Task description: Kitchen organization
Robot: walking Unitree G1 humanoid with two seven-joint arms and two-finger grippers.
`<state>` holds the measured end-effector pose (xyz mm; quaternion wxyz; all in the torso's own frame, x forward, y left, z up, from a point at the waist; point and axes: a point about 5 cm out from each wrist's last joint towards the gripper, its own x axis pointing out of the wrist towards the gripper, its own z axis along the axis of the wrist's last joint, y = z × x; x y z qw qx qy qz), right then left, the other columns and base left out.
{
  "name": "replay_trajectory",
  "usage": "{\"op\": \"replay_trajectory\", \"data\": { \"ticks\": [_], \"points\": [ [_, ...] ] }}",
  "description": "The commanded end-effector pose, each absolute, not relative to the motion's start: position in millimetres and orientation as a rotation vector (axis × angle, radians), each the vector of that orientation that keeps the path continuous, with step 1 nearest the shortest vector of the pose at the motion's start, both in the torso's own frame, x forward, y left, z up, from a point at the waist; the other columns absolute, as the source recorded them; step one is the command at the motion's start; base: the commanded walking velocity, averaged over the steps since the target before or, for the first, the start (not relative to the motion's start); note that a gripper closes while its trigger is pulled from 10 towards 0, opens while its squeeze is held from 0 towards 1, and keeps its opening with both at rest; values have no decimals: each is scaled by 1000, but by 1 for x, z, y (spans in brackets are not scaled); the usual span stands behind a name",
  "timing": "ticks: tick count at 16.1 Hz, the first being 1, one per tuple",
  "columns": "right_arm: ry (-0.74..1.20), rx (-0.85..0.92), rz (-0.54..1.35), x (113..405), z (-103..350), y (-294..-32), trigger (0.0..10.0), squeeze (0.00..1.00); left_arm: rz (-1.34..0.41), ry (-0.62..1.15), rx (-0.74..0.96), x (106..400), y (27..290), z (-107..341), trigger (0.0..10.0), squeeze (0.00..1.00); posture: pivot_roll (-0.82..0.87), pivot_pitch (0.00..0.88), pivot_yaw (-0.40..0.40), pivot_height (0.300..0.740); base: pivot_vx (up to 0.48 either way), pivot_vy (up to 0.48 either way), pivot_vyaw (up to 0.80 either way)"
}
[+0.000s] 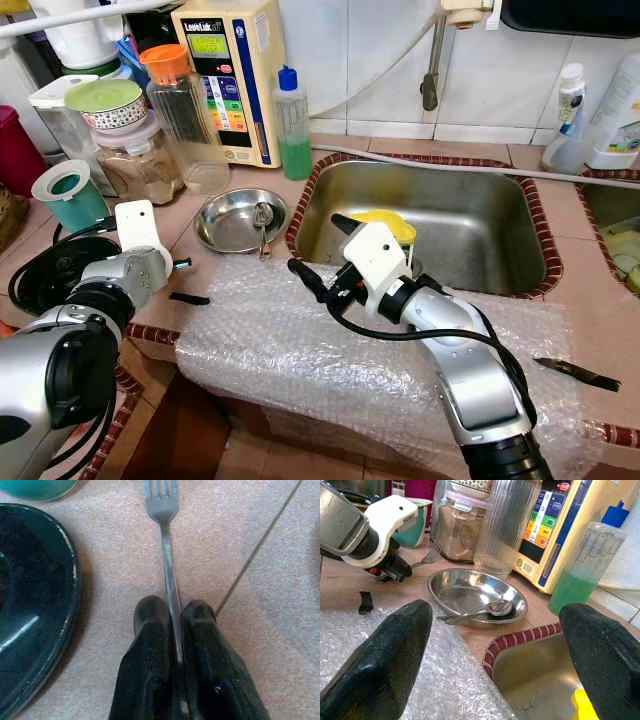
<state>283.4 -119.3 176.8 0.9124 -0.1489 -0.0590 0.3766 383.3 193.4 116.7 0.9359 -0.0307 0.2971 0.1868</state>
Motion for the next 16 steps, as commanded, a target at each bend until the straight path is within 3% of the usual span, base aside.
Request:
{"op": "replay_trajectory", "data": {
  "ticks": [1,15,16],
  "points": [
    [-123,-307,779,285,177,-118,10000,0,389,652,-61,377,199,107,0,0,-21,0,135,740,0,0,0],
    [-123,-306,782,286,176,-118,10000,0,355,707,-66,368,186,86,0,0,-4,1,129,740,0,0,0],
    [-129,-308,786,288,177,-118,10000,0,271,731,-45,365,166,78,0,0,5,0,122,740,0,0,0]
  ]
}}
